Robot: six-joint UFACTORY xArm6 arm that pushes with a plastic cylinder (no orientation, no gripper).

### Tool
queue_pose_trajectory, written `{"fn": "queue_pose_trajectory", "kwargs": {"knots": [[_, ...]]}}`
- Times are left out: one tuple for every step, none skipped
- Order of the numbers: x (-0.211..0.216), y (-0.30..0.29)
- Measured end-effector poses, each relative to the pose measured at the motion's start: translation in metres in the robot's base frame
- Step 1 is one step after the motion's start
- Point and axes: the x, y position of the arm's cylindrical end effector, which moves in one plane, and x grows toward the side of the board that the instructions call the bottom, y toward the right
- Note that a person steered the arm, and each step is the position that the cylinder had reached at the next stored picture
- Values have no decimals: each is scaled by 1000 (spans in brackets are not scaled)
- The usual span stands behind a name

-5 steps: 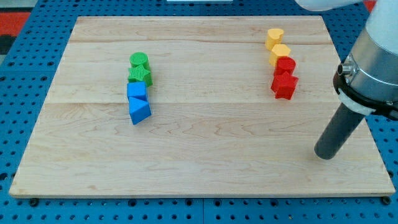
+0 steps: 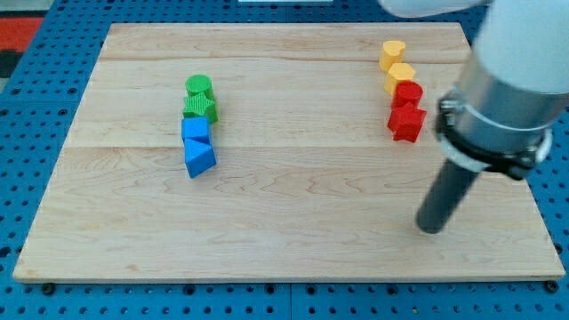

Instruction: Slide blue blocks slightly to the left of the board

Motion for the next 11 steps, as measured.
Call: {"fn": "queue_pose_trajectory", "kwargs": {"knots": [[-4,-49],[-14,-78],[-25,-112],[-39,-127],[-42,-140],[-42,-174],[-54,-207],[-72,-239],[-87,-250],[-105,-251],[-125,-263]]}}
